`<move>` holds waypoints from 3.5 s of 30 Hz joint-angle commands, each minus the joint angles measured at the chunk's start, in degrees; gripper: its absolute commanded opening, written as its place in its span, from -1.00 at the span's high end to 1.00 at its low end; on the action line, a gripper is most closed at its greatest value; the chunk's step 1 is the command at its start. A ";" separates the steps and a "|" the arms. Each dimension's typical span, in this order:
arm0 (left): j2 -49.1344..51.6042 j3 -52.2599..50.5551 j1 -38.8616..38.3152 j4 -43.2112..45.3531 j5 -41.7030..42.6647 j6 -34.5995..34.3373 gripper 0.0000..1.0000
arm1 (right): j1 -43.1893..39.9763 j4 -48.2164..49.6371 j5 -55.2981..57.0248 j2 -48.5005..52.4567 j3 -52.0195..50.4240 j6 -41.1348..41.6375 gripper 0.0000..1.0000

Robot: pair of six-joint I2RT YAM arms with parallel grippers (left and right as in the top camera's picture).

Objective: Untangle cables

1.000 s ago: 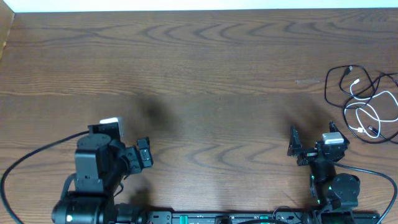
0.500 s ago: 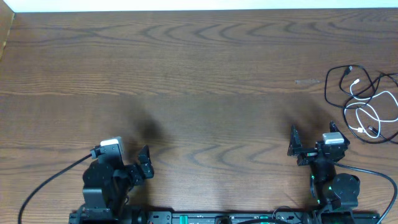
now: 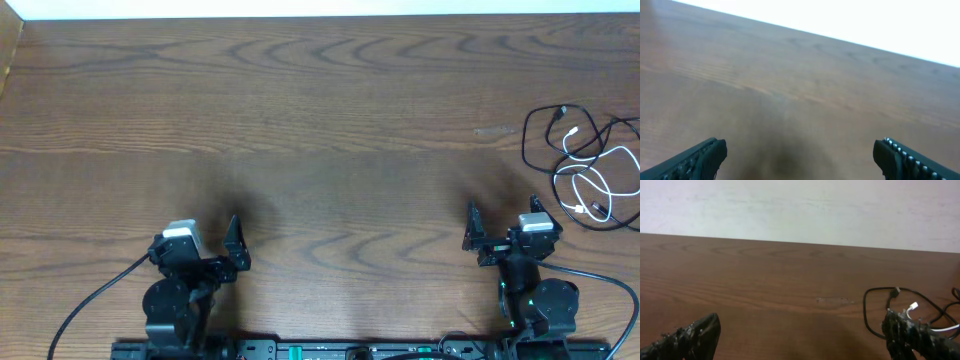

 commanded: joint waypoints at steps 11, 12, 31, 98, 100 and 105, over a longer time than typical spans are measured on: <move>-0.55 -10.36 0.31 27.41 -1.60 2.12 -0.99 | -0.28 -0.28 0.68 -0.39 -0.07 0.39 -0.99; -0.55 -11.19 0.31 29.51 -1.60 2.71 -0.98 | -0.28 -0.28 0.68 -0.39 -0.07 0.39 -0.98; -0.55 -13.81 0.28 22.38 -0.87 12.55 -0.98 | -0.28 -0.28 0.68 -0.39 -0.07 0.39 -0.99; -0.39 -13.81 0.24 21.31 -1.55 11.87 -0.98 | -0.28 -0.28 0.68 -0.39 -0.07 0.39 -0.99; -0.39 -13.81 0.24 21.31 -1.55 11.87 -0.98 | -0.28 -0.28 0.68 -0.39 -0.07 0.39 -0.98; -0.39 -13.81 0.24 21.31 -1.55 11.87 -0.98 | -0.28 -0.28 0.68 -0.39 -0.07 0.39 -0.98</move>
